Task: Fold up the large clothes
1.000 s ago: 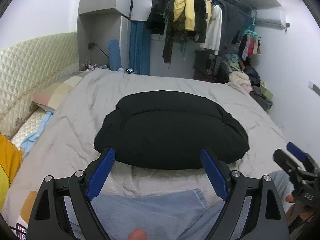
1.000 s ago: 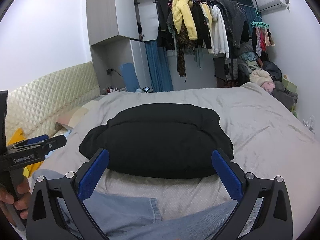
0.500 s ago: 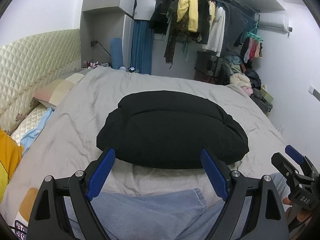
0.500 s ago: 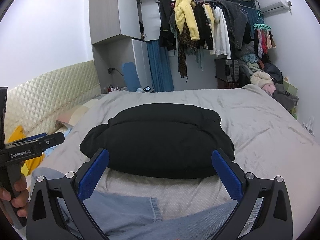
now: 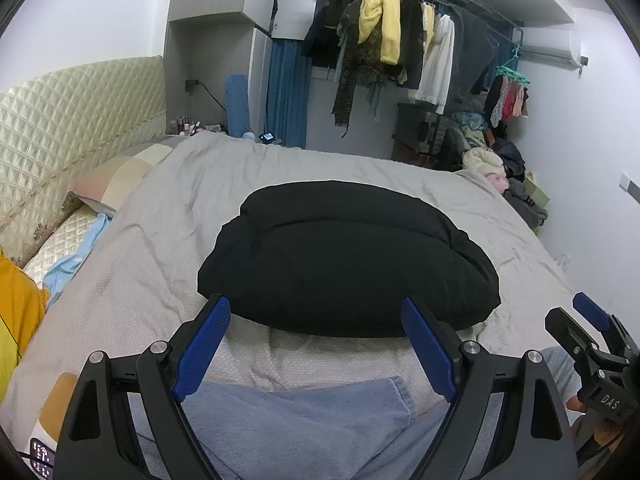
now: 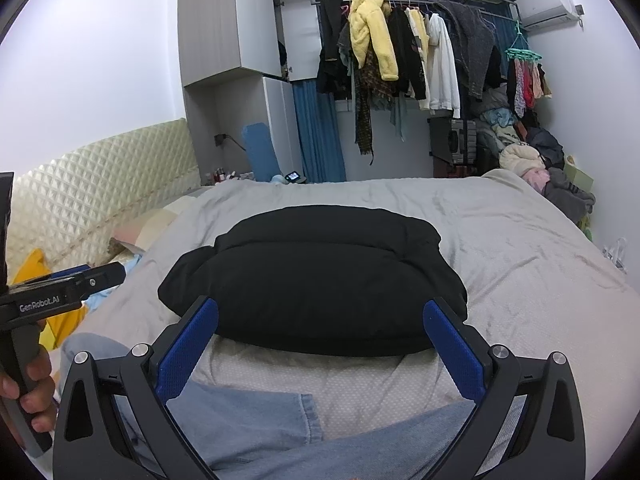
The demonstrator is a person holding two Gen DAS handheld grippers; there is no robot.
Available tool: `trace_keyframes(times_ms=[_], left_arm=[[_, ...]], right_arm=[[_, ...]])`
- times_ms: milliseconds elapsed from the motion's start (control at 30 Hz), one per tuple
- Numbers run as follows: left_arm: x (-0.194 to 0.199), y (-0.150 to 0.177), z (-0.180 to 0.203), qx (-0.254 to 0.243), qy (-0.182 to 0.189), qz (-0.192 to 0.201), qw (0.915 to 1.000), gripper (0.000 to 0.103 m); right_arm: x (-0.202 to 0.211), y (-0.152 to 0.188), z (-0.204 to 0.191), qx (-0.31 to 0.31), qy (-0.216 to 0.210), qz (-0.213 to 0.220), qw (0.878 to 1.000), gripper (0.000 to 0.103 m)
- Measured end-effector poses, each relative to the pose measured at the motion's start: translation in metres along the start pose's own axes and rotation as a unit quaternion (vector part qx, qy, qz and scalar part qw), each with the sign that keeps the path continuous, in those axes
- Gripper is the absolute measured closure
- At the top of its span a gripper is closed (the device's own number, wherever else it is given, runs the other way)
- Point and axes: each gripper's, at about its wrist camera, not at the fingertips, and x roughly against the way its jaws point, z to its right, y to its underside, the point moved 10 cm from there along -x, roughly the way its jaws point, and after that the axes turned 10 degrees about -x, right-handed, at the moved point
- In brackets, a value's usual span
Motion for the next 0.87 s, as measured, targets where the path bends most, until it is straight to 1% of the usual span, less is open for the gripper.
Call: trace_keyframes(times_ms=[867], left_arm=[[0.0006,-0.0002,0.002,0.002,0.002,0.0,1.0,0.015]], right_arm=[[0.0021,0.0,0.0032,0.005,0.007,0.0,1.0,0.0]])
